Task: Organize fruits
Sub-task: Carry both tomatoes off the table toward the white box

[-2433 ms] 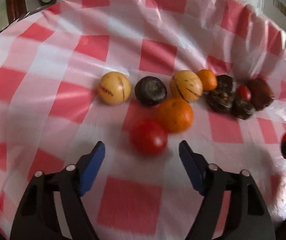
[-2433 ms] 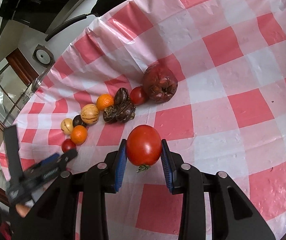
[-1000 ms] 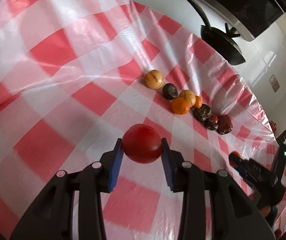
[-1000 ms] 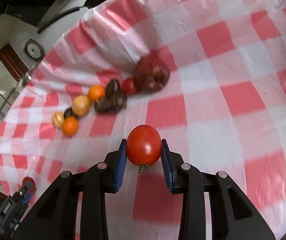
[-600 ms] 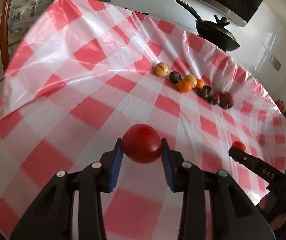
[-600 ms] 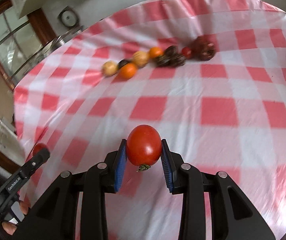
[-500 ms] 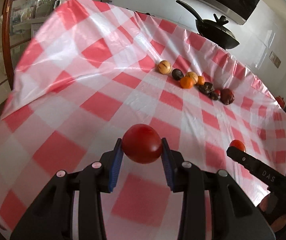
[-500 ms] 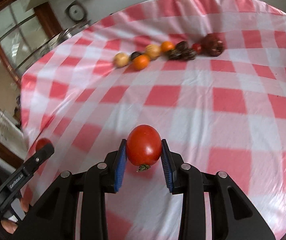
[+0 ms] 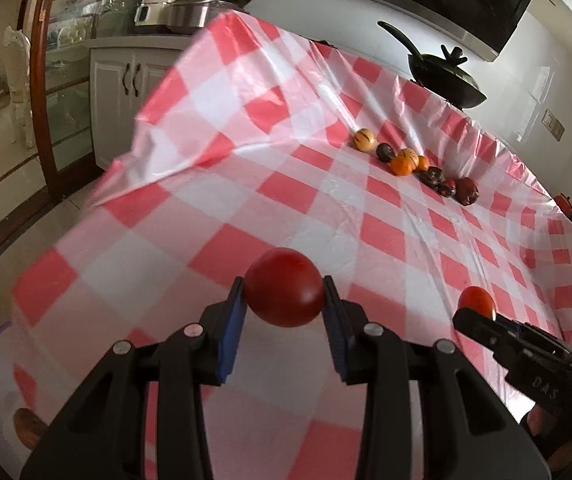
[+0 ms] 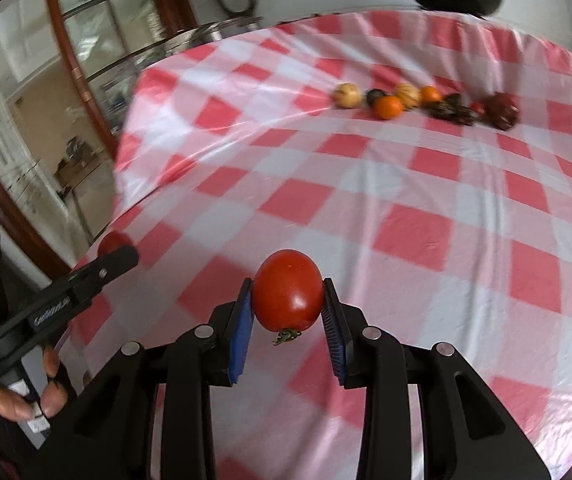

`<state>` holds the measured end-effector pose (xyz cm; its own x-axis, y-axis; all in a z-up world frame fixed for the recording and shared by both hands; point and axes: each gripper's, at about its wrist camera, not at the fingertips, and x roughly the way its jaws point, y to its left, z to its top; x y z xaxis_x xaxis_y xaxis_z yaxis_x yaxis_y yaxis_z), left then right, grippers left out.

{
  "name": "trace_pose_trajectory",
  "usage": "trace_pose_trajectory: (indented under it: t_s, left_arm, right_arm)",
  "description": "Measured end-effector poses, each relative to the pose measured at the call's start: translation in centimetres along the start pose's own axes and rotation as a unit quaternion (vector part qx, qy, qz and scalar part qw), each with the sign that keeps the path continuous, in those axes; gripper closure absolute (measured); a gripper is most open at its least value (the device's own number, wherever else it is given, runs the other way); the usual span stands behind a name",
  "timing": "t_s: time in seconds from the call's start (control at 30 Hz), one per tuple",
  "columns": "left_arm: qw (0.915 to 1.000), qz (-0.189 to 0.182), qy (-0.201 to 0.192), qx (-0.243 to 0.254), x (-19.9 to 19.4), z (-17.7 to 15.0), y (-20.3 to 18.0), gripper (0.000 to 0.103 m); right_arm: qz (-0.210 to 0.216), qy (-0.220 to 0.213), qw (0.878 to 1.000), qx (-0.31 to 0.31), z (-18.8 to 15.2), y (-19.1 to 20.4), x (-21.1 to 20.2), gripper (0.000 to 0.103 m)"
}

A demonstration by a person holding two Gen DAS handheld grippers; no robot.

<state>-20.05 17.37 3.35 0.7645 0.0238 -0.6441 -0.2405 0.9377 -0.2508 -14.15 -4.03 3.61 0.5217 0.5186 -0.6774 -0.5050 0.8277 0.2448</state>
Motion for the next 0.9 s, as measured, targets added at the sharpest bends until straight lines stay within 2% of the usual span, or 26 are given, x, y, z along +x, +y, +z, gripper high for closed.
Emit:
trace_pose_trajectory:
  t_s: [0.33,0.57,0.77,0.9]
  left_arm:
    - [0.9996,0.027,0.005,-0.003,-2.8,-2.5,4.7,0.065]
    - [0.9985,0.050,-0.013,-0.017,-5.7,-3.4,8.5,0.065]
    - [0.9939,0.101,-0.033,-0.029,-8.8,-4.5,12.8,0.065]
    - [0.9890,0.139,-0.021,-0.045,-10.2,-6.1,16.9,0.065]
  right_arm:
    - [0.041,0.006,0.996,-0.085,-2.4,6.8,0.2,0.069]
    - [0.076,0.007,0.987,-0.144,-4.2,10.7,-0.1,0.069]
    - [0.126,0.014,0.966,-0.224,-7.0,15.6,0.0,0.069]
    - [0.161,0.034,0.949,-0.270,-8.9,18.7,0.9,0.069]
